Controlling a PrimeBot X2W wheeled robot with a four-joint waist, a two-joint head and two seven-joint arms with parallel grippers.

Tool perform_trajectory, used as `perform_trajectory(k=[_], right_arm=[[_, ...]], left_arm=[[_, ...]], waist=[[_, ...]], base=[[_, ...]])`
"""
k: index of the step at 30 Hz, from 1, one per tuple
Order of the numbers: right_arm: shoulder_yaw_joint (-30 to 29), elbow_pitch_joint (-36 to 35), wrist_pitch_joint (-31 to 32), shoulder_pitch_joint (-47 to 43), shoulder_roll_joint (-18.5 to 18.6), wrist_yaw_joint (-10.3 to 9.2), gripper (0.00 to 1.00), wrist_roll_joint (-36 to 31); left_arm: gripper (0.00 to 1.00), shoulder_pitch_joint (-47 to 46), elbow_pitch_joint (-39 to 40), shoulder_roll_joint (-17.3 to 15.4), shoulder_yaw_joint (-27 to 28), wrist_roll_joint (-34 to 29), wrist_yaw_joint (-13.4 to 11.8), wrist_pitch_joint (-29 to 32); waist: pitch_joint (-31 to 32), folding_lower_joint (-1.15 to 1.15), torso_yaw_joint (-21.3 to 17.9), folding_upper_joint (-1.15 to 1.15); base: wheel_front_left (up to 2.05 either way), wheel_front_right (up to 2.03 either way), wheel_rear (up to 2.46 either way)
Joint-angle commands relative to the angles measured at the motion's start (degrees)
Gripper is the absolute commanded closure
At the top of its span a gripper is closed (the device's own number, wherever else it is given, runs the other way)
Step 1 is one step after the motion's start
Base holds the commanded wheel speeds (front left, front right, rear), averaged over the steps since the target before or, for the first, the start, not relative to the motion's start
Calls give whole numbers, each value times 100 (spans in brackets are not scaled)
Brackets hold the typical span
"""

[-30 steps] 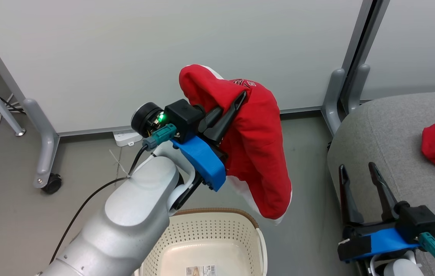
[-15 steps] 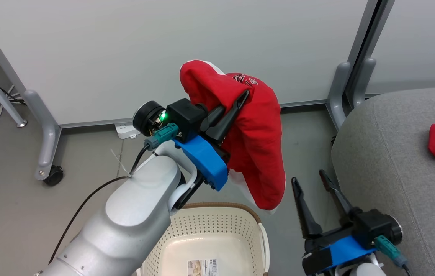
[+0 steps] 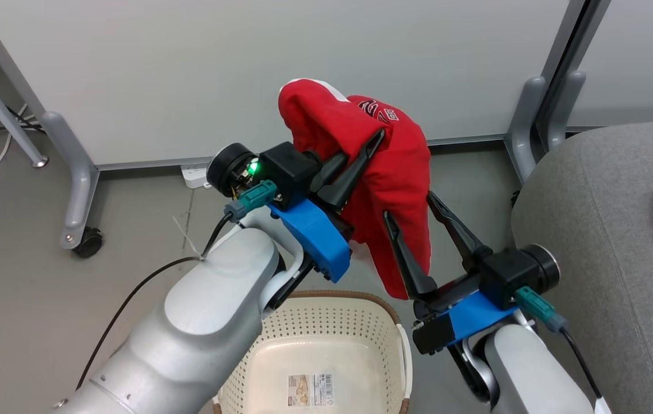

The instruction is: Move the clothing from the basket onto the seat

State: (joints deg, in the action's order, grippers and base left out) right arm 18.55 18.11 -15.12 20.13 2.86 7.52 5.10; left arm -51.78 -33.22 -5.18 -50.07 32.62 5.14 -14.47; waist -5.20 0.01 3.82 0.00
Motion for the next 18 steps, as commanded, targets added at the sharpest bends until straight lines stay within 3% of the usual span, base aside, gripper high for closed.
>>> perform_trajectory(k=[1,13,14,15,18], right_arm=[[54,132,-5,258,6,-6,0,-12],[99,896,-4,1134,5,-6,0,-85],[91,969,-5,1170,5,-6,5,-48],[100,1098,-4,1262,4,-6,100,-6],[72,1217,-4,1341,5,-6,100,50]], left_arm=[[100,-94,19,7,-18,-15,9,-34],[100,-173,-12,94,-75,0,34,-58],[100,-175,-20,97,-77,-1,35,-60],[100,-183,-34,104,-77,-4,46,-65],[100,-200,-59,114,-76,-1,57,-73]], waist=[[-52,-1,40,0],[-219,-1,108,0],[-230,-1,110,0],[-247,-1,111,0],[-262,-1,112,0]], base=[[0,0,0],[0,0,0],[0,0,0],[0,0,0],[0,0,0]])
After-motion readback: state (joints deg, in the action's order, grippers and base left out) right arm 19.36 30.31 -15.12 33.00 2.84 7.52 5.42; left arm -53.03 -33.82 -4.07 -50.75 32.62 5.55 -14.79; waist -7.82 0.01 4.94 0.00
